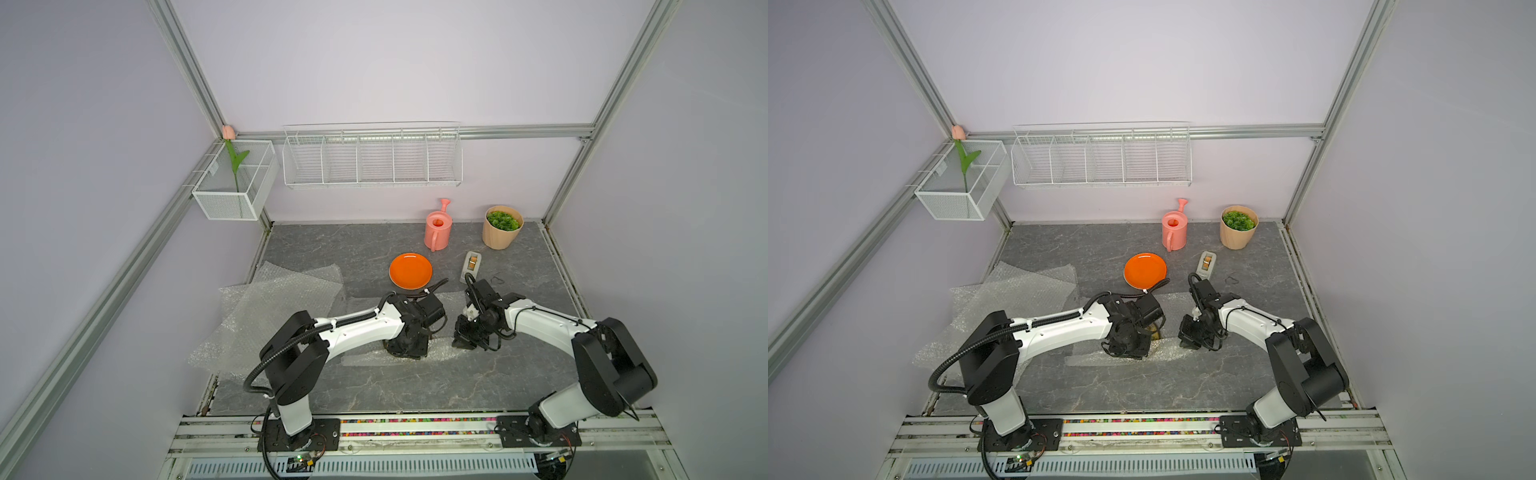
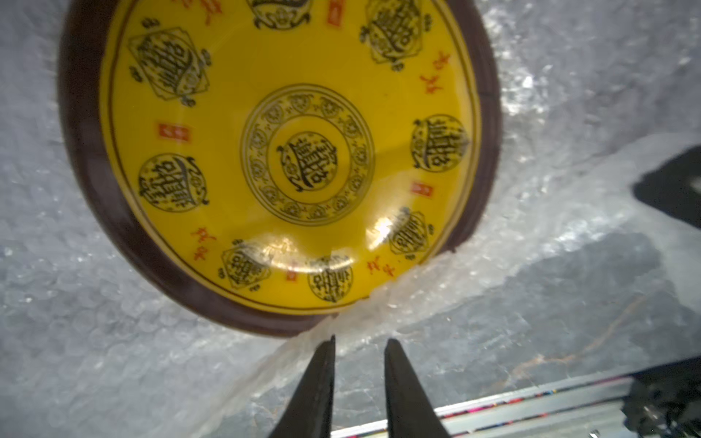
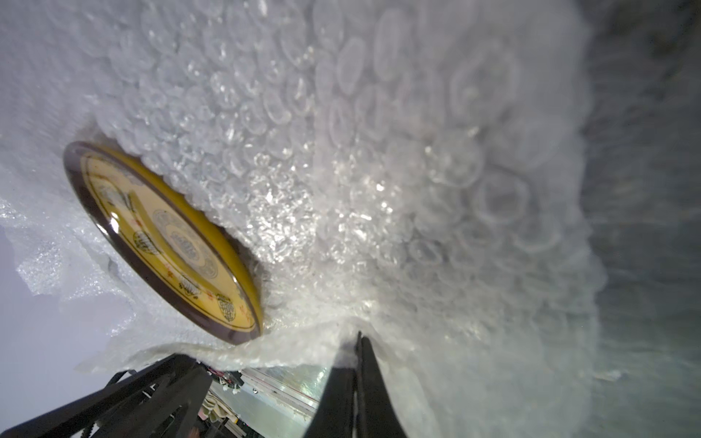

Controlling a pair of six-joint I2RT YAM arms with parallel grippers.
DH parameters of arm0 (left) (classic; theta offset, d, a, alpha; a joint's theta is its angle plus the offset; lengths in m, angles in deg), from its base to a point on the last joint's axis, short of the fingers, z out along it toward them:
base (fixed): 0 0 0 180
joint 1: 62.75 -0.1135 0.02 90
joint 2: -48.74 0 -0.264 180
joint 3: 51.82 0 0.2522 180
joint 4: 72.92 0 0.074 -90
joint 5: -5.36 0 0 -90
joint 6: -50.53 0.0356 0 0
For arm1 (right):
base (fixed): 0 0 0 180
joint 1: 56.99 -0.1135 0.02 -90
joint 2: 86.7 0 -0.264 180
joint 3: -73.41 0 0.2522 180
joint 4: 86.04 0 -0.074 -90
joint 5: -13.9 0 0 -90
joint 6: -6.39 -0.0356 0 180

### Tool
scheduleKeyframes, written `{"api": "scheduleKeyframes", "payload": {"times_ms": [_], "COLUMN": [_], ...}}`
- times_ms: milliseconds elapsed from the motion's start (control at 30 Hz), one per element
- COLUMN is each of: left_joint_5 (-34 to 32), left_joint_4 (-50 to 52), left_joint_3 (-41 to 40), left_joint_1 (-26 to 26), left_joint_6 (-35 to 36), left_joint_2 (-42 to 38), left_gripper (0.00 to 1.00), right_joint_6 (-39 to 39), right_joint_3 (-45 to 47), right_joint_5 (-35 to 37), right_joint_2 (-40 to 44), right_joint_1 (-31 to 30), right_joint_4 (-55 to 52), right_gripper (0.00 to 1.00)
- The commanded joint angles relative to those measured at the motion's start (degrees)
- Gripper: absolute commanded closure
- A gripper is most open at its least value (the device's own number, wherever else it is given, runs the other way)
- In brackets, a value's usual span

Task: Wrap dinner plates in bubble wrap
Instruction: Wrap the plate in the bubble wrap.

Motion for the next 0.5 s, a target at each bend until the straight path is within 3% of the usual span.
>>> {"api": "scheduleKeyframes", "payload": {"times_ms": [0, 167, 333, 467], "left_joint_5": [-2.62, -2.62, -2.02, -1.5], "left_joint_4": [0.01, -2.44, -3.15, -3.5], "left_joint_3": [0.41, -1.44, -1.89, -2.31], "left_joint_1": [-1.36, -3.1, -4.06, -4.11], "left_joint_6": [0.41, 0.27, 1.19, 1.12], "left_joint_2": [1.68, 3.54, 4.77, 5.49], "left_gripper": [0.76, 0.78, 0.79, 0.8], "right_joint_6": [-2.9, -2.02, 3.55, 7.99], "right_joint_3": [0.97, 0.21, -5.34, -8.23], "right_joint_5": [1.59, 2.09, 10.85, 18.57], "right_joint_2": [0.84, 1.91, 5.5, 11.93], "right_joint_1": [0.3, 0.28, 0.35, 0.34], "right_joint_4": [1.02, 0.4, -9.88, -20.22], "right_gripper": [0.93, 0.92, 0.5, 0.38]}}
